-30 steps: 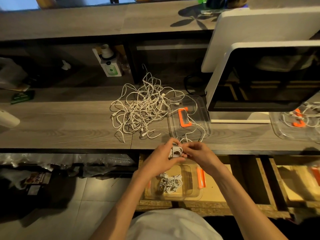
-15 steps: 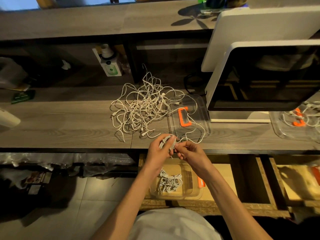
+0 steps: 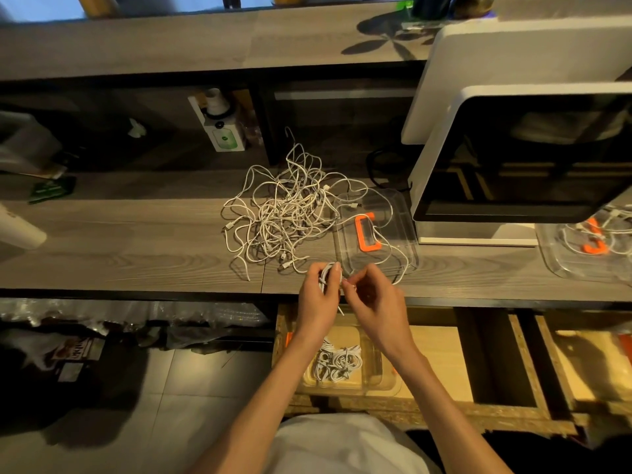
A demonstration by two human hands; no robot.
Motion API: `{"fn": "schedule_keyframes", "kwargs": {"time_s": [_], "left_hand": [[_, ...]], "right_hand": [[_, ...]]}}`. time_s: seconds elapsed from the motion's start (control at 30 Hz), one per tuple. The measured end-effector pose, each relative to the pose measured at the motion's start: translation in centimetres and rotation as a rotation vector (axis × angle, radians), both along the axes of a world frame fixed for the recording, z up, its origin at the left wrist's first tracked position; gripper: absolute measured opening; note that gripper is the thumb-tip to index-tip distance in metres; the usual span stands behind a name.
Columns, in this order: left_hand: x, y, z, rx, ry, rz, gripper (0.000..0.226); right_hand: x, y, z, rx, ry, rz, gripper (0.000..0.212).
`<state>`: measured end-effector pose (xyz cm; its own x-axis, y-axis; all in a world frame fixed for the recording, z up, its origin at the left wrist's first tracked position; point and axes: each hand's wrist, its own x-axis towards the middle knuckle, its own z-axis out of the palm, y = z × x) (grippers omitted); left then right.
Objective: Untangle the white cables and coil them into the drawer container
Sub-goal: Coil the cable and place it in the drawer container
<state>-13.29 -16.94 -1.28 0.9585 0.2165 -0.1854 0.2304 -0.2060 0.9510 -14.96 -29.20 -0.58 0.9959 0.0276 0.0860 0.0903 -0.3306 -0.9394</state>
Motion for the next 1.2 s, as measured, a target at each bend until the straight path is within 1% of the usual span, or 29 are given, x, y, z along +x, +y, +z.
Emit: {"fn": "schedule_keyframes", "kwargs": {"time_s": [0.03,0.1,0.17,0.23,0.37,0.43,0.53,0.6,0.63,0.67,0.7,0.8,0.83,0.87,0.9,0.97,1.03,1.07,1.13,1.2], "left_hand": [[0.0,-0.1,0.2,-0.051,0.027,-0.01,0.022],[0.2,0.0,0.5,-0.217,0.12,0.017,0.025],[0.5,0.2,0.5,-0.368,0.208,0.068,0.035],[0.5,0.3,0.5,-0.42,0.248,0.07,0.05],[0.3,0.1,0.6,-0.386,0.283,0.048,0.073],[0.1,-0.1,0.9,-0.35,0.276,0.044,0.078],[-0.1,-0.6,1.6,-0.337,0.211,0.037,0.056],[-0.2,-1.0,2.0,-0.351,0.157,0.033,0.04],[-0.2,-1.0,1.9,-0.339,0.14,0.03,0.034],[-0.2,-1.1,1.8,-0.33,0.127,0.026,0.034],[-0.2,-1.0,1.7,-0.333,0.13,0.026,0.042],[-0.1,-1.0,1.7,-0.374,0.203,0.055,0.079],[0.0,-1.0,1.5,-0.378,0.226,0.059,0.086],[0.1,-0.8,1.5,-0.384,0.25,0.065,0.088],[0.1,-0.7,1.7,-0.396,0.266,0.079,0.084],[0.2,-0.4,1.8,-0.416,0.289,0.087,0.067],[0.3,-0.2,1.1,-0.387,0.316,0.074,0.058],[0.4,-0.3,0.8,-0.365,0.331,0.063,0.06],[0.3,-0.6,0.8,-0.323,0.358,0.077,0.071],[0.4,-0.8,0.3,-0.284,0.371,0.096,0.085]], "right_hand": [[0.0,0.0,0.3,0.014,-0.008,0.026,0.01],[0.1,-0.1,0.6,0.036,0.015,0.09,0.012],[0.1,-0.4,0.7,0.067,0.04,0.13,0.013],[0.3,-0.6,0.7,0.085,0.017,0.129,0.01],[0.7,-0.2,0.8,0.06,-0.078,0.025,0.008],[0.8,0.2,0.8,0.104,-0.076,-0.009,0.011],[0.8,0.7,0.8,0.222,-0.021,-0.065,0.012],[0.8,0.9,0.8,0.255,-0.023,-0.103,0.01],[0.7,1.1,0.8,0.26,-0.031,-0.116,0.01],[0.7,1.2,0.7,0.254,-0.04,-0.12,0.01],[0.6,1.3,0.7,0.234,-0.052,-0.12,0.01],[0.7,1.5,0.5,0.117,-0.098,-0.094,0.013],[0.7,1.5,0.4,0.08,-0.118,-0.069,0.016],[0.6,1.5,0.4,0.05,-0.135,-0.033,0.019],[0.5,1.4,0.4,0.024,-0.148,0.009,0.02],[0.2,1.4,0.2,-0.032,-0.166,0.066,0.02],[0.0,1.5,-0.1,-0.07,-0.179,0.047,0.016],[-0.1,1.6,-0.3,-0.084,-0.189,0.025,0.015],[-0.3,1.7,-1.0,-0.126,-0.22,0.009,0.015],[-0.4,1.9,-1.8,-0.183,-0.225,0.016,0.022]]}}
